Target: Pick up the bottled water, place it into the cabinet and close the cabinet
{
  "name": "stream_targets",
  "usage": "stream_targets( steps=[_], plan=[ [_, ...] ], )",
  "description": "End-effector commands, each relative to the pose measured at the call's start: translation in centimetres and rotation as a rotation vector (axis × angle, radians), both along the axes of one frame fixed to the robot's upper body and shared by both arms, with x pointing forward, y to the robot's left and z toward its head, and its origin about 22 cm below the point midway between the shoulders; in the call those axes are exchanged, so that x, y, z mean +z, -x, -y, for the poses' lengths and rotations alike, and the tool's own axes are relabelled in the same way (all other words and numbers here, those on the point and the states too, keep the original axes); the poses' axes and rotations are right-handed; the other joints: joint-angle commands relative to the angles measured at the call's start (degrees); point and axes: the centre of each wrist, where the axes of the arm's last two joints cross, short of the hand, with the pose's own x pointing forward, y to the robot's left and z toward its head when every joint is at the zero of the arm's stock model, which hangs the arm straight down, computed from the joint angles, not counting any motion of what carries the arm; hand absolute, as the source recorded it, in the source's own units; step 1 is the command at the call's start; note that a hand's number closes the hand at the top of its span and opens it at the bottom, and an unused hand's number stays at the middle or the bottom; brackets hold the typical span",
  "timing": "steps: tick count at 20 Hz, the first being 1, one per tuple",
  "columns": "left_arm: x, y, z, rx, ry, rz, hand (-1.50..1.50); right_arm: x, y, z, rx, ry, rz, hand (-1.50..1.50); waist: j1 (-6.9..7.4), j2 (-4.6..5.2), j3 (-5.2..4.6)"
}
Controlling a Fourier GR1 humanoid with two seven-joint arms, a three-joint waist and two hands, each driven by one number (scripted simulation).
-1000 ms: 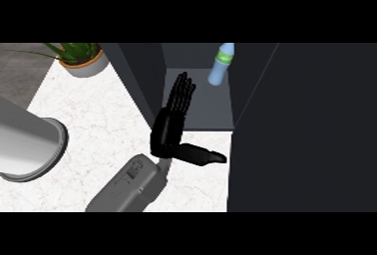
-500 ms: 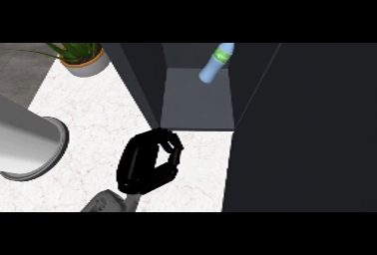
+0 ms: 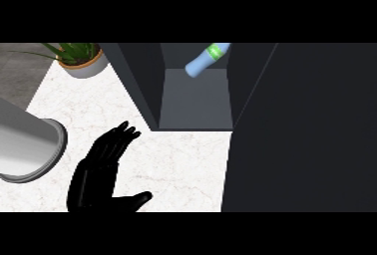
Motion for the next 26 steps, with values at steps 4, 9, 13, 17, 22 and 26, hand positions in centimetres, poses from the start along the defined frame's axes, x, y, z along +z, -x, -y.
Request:
stream_targets(
  steps=[4,9,13,17,22,26],
  plan=[
    [1.5,2.9,-3.6,0.037,0.073,-0.022,-1.5,4.6,0.4,-1.6,0.194,0.131,0.11,1.5,0.65,-0.41,-0.17],
    [1.4,3.1,-6.7,0.061,0.061,-0.038,-1.5,5.3,0.0,-2.4,0.265,0.159,0.158,1.5,1.41,-0.35,-0.53],
    [2.4,3.6,-7.9,0.04,0.067,-0.024,-1.5,4.7,-0.4,-3.1,0.323,0.144,0.16,1.5,2.88,-0.23,-0.67],
    [2.6,4.6,-9.7,0.04,0.054,-0.034,-1.5,4.0,0.1,-4.5,0.269,-0.006,0.058,1.5,3.62,0.31,-0.69],
    [2.6,5.0,-11.7,0.016,0.054,-0.019,-1.5,3.0,-0.2,-5.8,0.284,-0.125,0.021,1.5,5.72,1.0,-0.8],
    [3.4,4.9,-12.4,-0.022,0.041,-0.022,-1.5,3.0,-0.7,-6.0,0.309,-0.097,0.045,1.5,6.79,1.59,-0.71]
  ],
)
